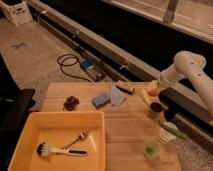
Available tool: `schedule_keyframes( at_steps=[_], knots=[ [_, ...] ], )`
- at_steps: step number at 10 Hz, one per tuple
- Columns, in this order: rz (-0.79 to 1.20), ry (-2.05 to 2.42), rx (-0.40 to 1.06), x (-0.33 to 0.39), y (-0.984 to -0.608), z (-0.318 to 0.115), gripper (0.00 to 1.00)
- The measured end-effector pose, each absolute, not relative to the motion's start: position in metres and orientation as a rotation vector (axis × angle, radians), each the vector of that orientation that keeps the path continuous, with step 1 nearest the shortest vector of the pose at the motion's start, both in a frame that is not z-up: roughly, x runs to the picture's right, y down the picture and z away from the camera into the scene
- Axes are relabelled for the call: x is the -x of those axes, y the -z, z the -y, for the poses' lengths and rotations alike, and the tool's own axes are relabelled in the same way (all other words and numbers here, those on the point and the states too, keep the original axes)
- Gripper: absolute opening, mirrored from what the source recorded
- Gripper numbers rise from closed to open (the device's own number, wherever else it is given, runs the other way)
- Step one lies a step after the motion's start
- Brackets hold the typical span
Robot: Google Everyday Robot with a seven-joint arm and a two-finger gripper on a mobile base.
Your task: Place apple in metal cup
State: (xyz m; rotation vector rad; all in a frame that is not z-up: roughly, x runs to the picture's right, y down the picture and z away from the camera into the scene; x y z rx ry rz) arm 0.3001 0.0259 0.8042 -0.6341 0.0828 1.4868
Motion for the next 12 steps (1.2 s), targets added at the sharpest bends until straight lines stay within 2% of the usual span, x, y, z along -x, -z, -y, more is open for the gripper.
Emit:
schedule_keyframes(
  at_steps=[2, 7, 8, 9, 12],
  knots=[
    [-0.139, -1.569, 0.641, -0.317, -0.799, -0.050, 0.16],
    [-0.186, -1.578, 0.697, -0.305, -0.807, -0.070, 0.68],
    [-0.207, -1.576, 0.706, -0.304, -0.810, -0.075, 0.75],
    [-0.227, -1.581, 0.709, -0.305, -0.810, -0.080, 0.78],
    [-0.267, -1.593, 0.710, -0.312, -0.805, -0.089, 0.78]
  ],
)
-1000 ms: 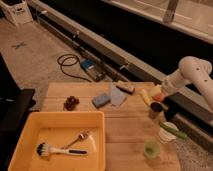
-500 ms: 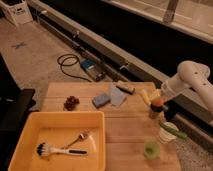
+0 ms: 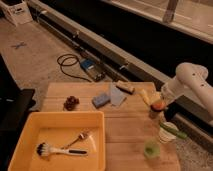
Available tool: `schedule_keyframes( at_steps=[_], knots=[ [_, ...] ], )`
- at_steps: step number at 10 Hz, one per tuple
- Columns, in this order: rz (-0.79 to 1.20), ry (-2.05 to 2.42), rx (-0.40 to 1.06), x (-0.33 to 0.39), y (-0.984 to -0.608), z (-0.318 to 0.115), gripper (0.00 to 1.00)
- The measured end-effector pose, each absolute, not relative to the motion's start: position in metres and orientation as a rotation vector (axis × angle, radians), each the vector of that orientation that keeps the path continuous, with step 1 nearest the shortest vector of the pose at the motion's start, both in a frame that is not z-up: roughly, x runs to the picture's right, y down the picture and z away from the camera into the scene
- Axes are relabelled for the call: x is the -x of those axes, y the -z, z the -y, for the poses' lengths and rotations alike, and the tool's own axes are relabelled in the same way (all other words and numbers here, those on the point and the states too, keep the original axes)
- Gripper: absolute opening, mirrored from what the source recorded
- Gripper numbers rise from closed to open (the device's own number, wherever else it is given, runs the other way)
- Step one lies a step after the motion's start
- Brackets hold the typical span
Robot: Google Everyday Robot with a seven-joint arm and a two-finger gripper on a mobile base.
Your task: Place apple in metal cup
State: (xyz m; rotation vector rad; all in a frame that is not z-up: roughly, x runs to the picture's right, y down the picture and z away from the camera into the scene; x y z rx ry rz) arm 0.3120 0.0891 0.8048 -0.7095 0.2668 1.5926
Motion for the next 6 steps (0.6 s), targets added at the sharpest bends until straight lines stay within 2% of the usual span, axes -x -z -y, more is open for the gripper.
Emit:
schedule_keyframes(
  at_steps=[3, 6],
  knots=[
    [-0.265, -1.600, 0.697, -0.314, -0.802, -0.089, 0.78],
    [-0.236, -1.590, 0.626, -0.313, -0.791, -0.071, 0.78]
  ],
)
